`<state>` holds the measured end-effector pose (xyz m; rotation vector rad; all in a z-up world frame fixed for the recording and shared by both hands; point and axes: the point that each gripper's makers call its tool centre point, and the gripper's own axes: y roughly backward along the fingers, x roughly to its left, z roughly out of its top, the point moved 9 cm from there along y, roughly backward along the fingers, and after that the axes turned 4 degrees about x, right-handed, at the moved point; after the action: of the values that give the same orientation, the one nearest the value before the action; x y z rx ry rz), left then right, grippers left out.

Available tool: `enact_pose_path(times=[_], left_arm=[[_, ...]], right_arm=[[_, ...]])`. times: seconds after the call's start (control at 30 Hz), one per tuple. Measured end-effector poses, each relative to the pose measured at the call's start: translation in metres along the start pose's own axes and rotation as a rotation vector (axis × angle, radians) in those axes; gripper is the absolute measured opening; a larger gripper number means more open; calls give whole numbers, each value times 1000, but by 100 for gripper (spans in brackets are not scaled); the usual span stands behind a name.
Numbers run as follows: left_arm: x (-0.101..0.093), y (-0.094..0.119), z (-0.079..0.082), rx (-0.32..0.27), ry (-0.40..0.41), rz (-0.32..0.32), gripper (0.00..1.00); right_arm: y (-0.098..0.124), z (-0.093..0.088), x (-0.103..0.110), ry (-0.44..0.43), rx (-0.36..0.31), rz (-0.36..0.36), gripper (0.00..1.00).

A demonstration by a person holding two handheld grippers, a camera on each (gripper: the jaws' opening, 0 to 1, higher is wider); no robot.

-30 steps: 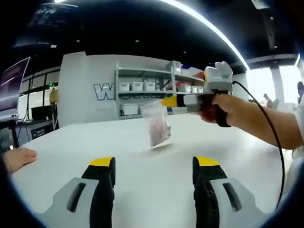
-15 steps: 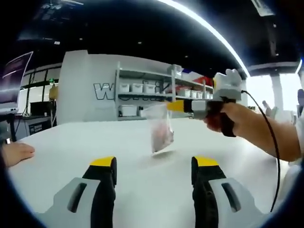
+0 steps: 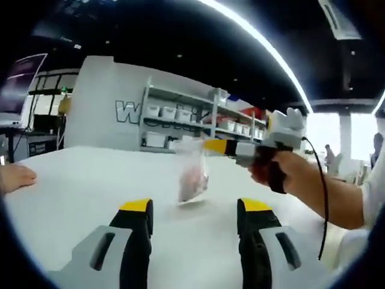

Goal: Open the resealable bag by pulling the two sides of the seal apart until the entire bag opening is separated and visibly accessible.

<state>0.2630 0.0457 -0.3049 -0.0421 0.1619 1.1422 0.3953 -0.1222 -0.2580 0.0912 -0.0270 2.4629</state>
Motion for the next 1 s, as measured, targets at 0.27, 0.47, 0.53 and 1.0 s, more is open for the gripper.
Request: enact_pose_path(times=[0.27,0.47,0.53,1.0], left_arm=[[-12,12,3,-37,78,-51,44],[-11,13,-1,-27,108,-50,44],[-12,14,-3,-21,129,-54,44],[-9,14,-4,-44,355,-79,28]], right_arm=[[7,-8,15,-19,4,19,0],[13,-11,29,-10,2,41,0],[16,-13,35,-20,5,56,0],[40,-28,74,25,43,125,0]])
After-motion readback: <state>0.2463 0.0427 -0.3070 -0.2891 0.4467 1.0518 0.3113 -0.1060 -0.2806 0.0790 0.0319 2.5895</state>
